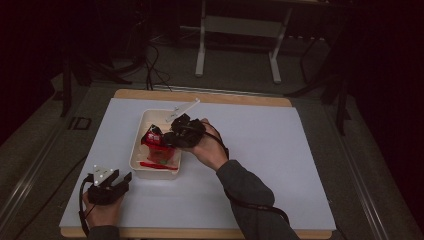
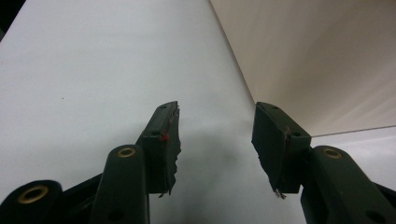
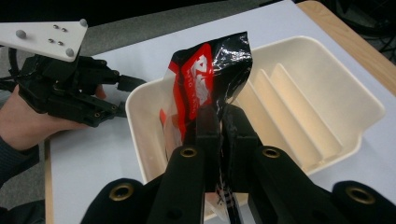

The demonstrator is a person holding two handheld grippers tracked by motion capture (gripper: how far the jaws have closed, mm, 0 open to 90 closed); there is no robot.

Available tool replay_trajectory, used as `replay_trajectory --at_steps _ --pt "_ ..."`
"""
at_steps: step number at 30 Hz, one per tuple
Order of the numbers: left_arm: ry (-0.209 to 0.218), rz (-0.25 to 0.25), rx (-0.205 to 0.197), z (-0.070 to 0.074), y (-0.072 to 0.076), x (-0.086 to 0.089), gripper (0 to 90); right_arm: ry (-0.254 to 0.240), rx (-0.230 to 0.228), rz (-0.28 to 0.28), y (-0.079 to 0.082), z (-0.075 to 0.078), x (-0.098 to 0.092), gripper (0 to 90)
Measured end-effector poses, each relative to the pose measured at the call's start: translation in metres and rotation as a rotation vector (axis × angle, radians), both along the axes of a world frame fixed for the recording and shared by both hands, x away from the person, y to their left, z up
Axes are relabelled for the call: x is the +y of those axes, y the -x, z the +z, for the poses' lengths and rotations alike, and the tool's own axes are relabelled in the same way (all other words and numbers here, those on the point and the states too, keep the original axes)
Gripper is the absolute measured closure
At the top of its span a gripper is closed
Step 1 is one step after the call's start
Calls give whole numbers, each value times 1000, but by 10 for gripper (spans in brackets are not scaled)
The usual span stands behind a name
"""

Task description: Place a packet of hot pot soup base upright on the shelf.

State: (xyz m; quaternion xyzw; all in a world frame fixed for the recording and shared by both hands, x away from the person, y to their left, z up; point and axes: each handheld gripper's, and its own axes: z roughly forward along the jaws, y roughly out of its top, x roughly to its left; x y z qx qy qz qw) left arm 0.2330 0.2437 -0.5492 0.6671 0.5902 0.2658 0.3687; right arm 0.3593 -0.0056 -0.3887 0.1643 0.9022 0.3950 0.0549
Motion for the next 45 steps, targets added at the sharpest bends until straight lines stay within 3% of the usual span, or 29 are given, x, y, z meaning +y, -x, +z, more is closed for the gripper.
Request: replay_trajectory --at_steps 23,26,28,34,45 --pt "2 1 0 0 0 0 510 33 36 56 13 -22 22 845" --pt "2 0 0 0 0 0 510 36 35 69 13 -24 22 815" --pt "3 1 0 0 0 0 510 28 41 88 15 -25 23 682" --pt "2 1 1 0 0 0 510 13 27 52 13 -22 19 558" --pt "4 4 -2 0 0 0 510 -41 23 5 12 -7 1 517"
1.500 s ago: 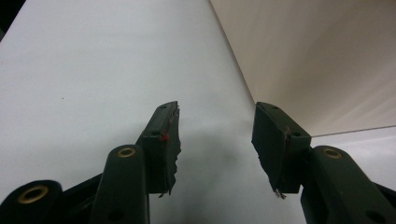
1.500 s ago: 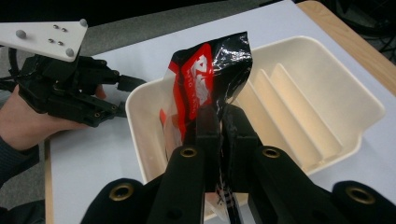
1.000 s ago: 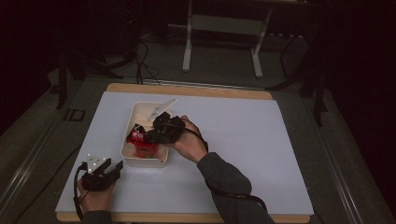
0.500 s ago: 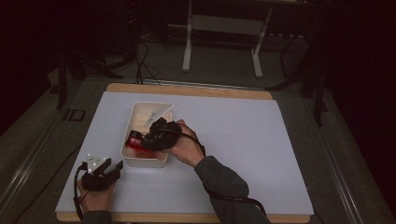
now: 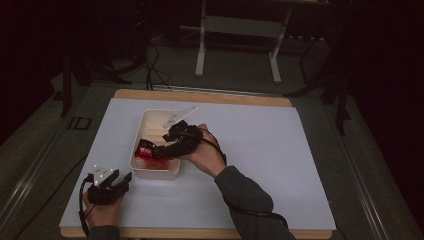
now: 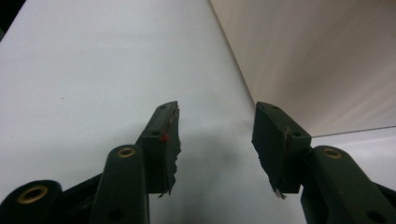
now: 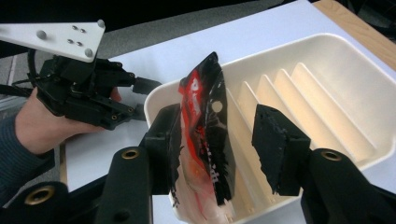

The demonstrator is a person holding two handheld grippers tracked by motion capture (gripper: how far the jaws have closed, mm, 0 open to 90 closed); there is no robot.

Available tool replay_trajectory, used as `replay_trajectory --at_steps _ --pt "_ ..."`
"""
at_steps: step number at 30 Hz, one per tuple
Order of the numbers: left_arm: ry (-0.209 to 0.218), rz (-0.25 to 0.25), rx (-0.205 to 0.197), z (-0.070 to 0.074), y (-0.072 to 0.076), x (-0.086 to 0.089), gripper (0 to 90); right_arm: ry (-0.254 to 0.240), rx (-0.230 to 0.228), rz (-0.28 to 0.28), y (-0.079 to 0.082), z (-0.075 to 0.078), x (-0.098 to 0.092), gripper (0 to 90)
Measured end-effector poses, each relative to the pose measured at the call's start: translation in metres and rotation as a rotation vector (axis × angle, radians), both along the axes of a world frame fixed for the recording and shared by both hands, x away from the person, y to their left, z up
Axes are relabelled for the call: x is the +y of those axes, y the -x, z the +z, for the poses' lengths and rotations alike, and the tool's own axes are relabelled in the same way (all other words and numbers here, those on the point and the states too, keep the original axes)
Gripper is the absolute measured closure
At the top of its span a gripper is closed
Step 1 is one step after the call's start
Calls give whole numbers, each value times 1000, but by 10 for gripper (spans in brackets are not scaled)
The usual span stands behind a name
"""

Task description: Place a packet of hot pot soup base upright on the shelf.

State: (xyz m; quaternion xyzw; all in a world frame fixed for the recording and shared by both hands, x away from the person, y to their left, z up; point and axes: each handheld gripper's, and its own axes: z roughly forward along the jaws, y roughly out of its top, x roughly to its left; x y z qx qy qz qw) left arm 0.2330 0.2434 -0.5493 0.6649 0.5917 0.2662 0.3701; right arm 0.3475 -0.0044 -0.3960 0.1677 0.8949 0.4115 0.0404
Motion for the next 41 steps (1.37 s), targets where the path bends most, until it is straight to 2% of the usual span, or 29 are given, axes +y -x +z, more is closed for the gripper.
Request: replay_trajectory --at_steps 11,20,27,35,38,41 --pt "-2 2 2 0 0 0 506 -20 -16 -51 -5 11 -26 512" --pt "1 4 2 0 0 1 504 -16 -24 -87 -5 15 -46 494" --pt "3 5 1 0 0 1 502 5 5 -101 -3 3 -62 478" --pt "3 6 1 0 0 1 501 19 15 -126 -3 -11 -80 487" --pt "4 6 1 0 0 1 501 56 11 -143 -3 -20 -91 478" --pt "6 9 6 0 0 1 501 66 19 -163 -3 -25 -104 465"
